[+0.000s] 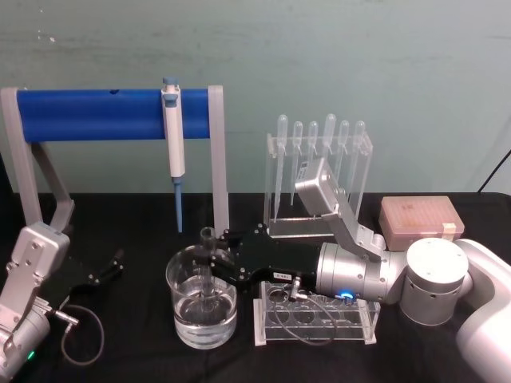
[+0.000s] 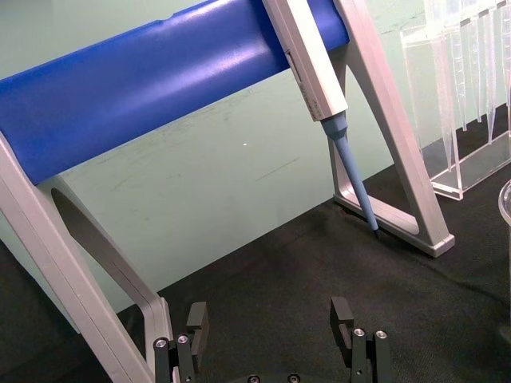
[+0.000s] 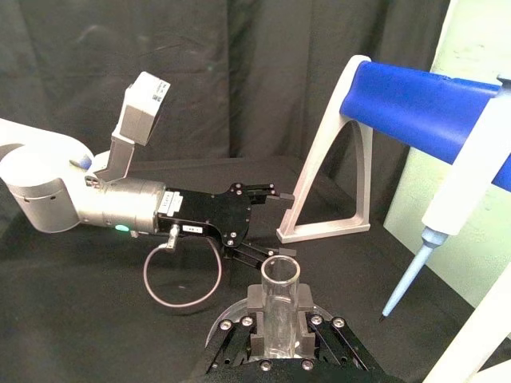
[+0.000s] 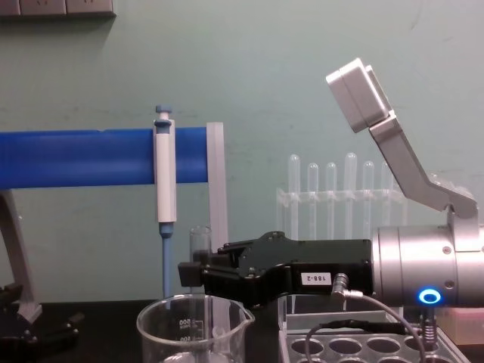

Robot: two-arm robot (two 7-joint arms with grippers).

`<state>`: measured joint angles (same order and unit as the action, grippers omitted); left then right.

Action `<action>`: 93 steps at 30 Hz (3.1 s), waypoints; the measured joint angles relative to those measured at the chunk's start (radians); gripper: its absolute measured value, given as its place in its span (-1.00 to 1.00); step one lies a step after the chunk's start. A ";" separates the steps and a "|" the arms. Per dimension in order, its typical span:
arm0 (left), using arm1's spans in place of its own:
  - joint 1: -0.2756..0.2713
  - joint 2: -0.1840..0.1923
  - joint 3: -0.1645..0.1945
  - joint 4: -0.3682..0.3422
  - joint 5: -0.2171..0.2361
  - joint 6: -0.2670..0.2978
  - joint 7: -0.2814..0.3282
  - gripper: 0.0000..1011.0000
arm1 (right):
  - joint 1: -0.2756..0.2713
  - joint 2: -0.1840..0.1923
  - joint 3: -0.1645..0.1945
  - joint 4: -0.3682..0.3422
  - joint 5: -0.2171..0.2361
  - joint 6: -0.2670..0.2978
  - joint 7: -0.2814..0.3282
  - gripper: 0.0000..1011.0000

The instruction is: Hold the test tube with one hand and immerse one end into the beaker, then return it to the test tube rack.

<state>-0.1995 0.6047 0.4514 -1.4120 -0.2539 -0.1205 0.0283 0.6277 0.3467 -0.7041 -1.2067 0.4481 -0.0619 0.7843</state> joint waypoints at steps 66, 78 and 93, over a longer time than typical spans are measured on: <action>0.000 0.000 0.000 0.000 0.000 0.000 0.000 0.98 | 0.000 0.000 0.000 0.000 0.000 0.000 0.000 -0.56; 0.000 0.000 0.000 0.000 0.000 0.000 0.000 0.98 | 0.000 0.000 0.000 0.000 0.000 0.000 0.000 -0.56; 0.000 0.000 0.000 0.000 0.000 0.000 0.000 0.98 | 0.000 0.000 0.000 0.000 0.000 0.000 0.000 -0.56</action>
<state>-0.1995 0.6047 0.4514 -1.4120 -0.2539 -0.1205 0.0283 0.6277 0.3466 -0.7041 -1.2067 0.4481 -0.0619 0.7843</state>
